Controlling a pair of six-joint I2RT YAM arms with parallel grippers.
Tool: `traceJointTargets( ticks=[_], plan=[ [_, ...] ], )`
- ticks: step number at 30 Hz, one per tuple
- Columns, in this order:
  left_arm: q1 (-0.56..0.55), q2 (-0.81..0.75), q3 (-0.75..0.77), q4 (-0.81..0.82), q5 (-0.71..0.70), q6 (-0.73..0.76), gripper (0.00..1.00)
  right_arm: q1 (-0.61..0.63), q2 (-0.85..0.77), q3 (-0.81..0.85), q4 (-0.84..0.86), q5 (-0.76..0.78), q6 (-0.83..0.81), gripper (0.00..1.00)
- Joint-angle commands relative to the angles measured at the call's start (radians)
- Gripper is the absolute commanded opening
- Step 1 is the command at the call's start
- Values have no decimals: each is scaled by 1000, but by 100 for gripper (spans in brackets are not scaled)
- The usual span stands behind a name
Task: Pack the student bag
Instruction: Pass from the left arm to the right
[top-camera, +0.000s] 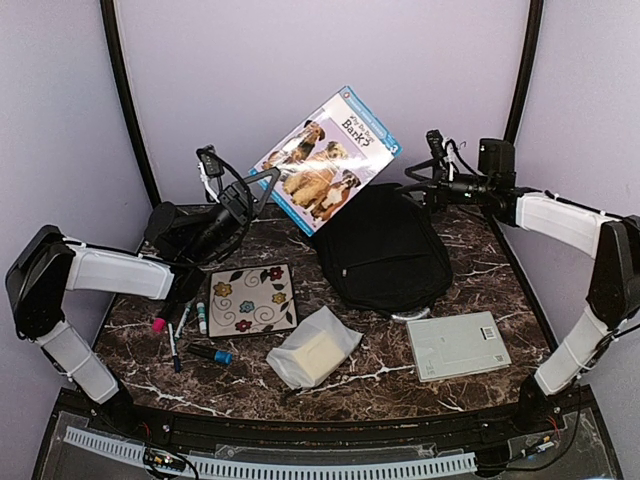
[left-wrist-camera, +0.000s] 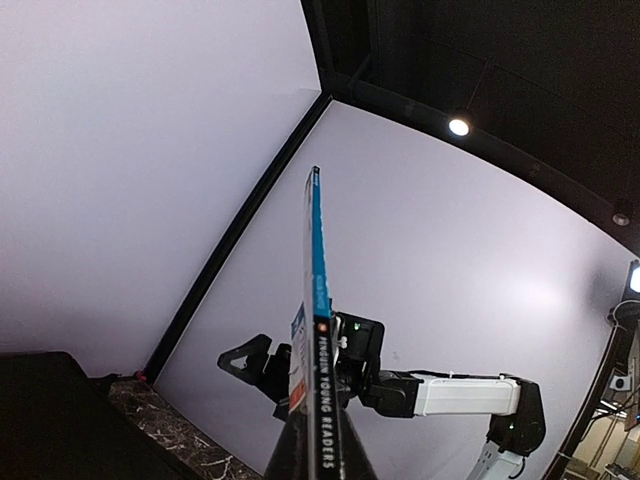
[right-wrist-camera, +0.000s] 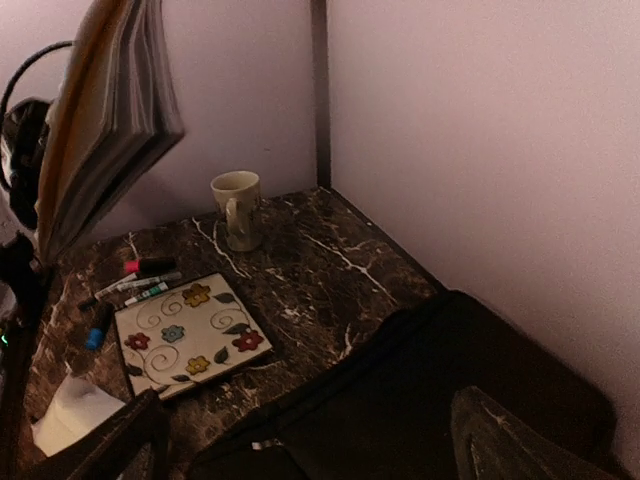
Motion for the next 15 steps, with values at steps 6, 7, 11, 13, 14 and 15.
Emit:
traceJointTargets(
  ticks=[6, 7, 11, 13, 14, 15],
  plan=[
    [-28, -37, 6, 54, -63, 85, 0, -1, -98, -213, 217, -67, 1192, 100],
    [-34, -33, 7, 56, -72, 93, 0, 8, -107, -248, 346, -73, 1281, 100],
    [-49, 1, 14, 95, -98, 94, 0, 63, -93, -253, 590, -87, 1413, 100],
    [-56, 18, 17, 112, -113, 85, 0, 84, -70, -249, 727, -79, 1486, 100],
    [-60, 25, 19, 117, -124, 80, 0, 93, -49, -243, 822, -74, 1520, 100],
    [-65, 32, 20, 123, -139, 76, 0, 106, -32, -233, 874, -68, 1552, 100]
  ],
)
